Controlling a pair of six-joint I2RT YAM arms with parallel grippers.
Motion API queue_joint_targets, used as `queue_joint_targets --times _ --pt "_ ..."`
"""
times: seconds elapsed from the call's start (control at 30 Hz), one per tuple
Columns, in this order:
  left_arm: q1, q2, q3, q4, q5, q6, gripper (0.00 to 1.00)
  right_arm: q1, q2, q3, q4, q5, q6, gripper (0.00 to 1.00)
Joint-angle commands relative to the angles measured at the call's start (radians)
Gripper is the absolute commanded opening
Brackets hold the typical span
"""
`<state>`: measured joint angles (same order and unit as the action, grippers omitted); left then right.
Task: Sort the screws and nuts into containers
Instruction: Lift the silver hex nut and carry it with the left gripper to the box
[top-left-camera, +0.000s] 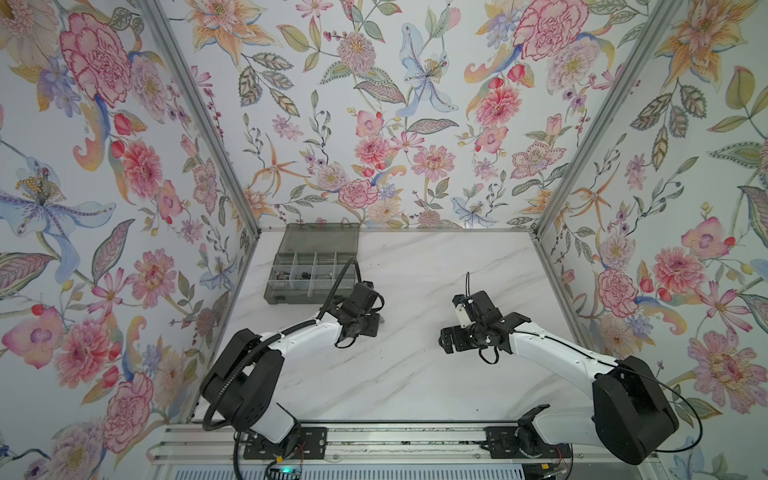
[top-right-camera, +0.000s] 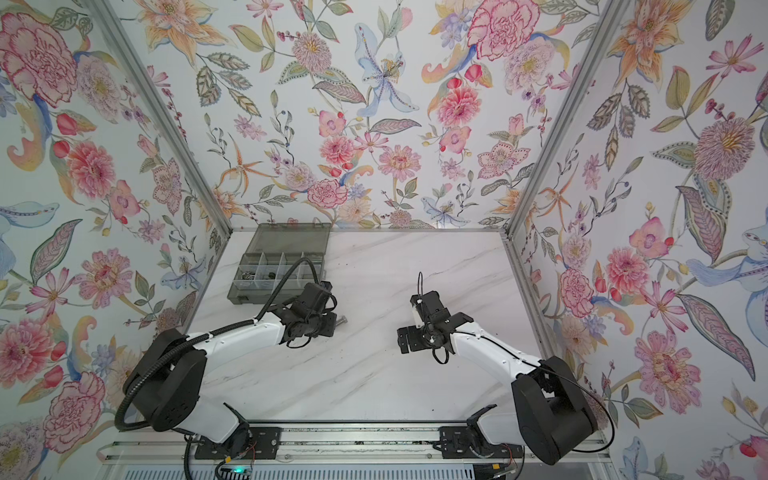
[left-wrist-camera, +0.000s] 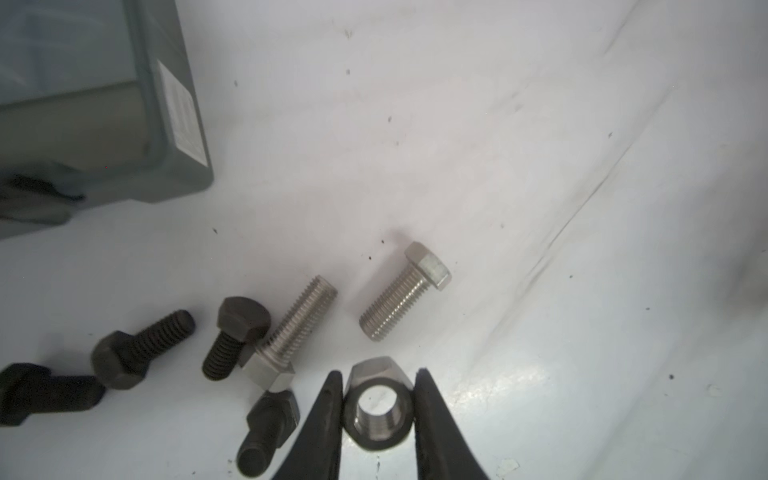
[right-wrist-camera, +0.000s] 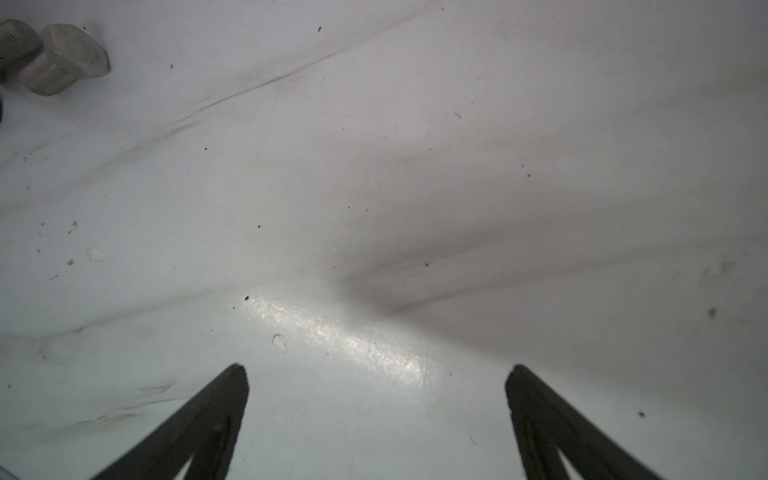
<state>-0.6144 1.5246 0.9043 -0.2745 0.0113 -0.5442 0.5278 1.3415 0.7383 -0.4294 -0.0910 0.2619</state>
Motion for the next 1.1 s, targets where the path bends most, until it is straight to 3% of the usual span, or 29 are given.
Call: queue_joint_targets --times 0.0,0.27,0.47,0.83,1.07 --pt "0.074 -0.056 0.050 -0.043 0.013 0.066 0.00 0.004 -0.006 0.006 -0.001 -0.002 0.003 0.99" --pt "0.346 -0.019 0.160 -0.004 0.054 0.146 0.00 0.005 -0.012 0.010 -0.005 -0.002 0.006 0.99" --pt "0.472 0.118 0.251 0.080 0.095 0.175 0.00 0.008 -0.008 0.027 -0.023 0.001 0.008 0.99" --pt "0.553 0.299 0.348 0.161 0.120 0.202 0.00 0.013 -0.002 0.072 -0.044 0.005 0.010 0.99" --pt "0.558 0.326 0.342 0.179 0.123 0.207 0.00 0.018 -0.004 0.077 -0.047 0.005 0.011 0.99"
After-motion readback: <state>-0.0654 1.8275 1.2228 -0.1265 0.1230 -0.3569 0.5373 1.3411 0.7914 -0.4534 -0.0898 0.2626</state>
